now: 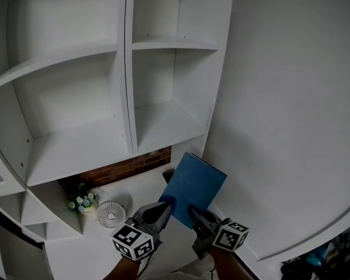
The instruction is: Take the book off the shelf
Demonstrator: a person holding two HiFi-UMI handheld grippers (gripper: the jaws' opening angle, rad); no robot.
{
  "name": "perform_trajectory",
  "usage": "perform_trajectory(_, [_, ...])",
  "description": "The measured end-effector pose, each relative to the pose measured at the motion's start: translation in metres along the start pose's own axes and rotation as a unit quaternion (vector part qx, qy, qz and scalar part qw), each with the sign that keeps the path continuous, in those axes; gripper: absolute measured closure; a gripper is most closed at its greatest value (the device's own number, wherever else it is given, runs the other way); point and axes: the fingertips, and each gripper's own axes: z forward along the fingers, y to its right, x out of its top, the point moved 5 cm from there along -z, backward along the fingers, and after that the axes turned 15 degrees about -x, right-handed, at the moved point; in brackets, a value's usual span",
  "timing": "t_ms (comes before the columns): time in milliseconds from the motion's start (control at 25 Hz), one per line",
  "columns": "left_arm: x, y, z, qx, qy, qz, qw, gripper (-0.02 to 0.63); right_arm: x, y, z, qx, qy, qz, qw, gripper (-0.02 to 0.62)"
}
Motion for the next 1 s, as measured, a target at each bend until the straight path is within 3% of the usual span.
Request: perform_trajectory(1000, [-0.0013,0.0052,-0.0025,0.001,0.0,-0.008,1.0,0.595,-0.0032,-0.0023,-0.0097,-0.004,-0.001,0.001,1.0,0.543])
